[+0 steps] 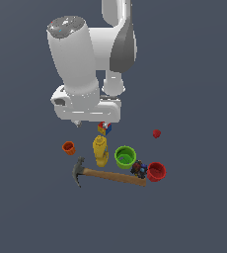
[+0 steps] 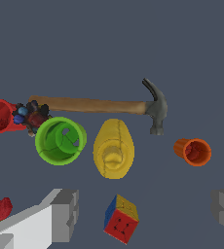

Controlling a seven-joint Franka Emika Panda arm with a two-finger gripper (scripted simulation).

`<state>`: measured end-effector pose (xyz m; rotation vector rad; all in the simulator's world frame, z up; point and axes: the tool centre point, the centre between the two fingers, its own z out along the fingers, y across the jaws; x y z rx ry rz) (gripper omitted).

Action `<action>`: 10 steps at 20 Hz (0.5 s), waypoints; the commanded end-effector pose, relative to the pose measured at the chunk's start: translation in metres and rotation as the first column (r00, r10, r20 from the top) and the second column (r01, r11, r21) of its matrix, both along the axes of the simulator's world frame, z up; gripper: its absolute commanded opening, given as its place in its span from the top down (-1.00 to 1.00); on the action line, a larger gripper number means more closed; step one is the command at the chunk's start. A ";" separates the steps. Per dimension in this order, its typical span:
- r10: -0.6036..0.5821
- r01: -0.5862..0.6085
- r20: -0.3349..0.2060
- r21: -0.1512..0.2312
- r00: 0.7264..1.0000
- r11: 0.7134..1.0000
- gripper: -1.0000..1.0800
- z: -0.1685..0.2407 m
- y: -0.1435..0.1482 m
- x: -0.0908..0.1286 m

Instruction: Pick up a designated object from a clutter of objects.

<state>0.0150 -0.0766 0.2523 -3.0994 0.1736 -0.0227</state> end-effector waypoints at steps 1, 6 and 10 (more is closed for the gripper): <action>-0.022 0.022 -0.002 -0.001 1.000 1.000 -0.92 -0.025 -0.022 0.002; -0.070 0.069 -0.007 -0.009 0.998 0.998 -0.92 -0.082 -0.072 -0.001; -0.099 0.099 -0.010 -0.018 0.995 0.995 -0.92 -0.118 -0.103 -0.008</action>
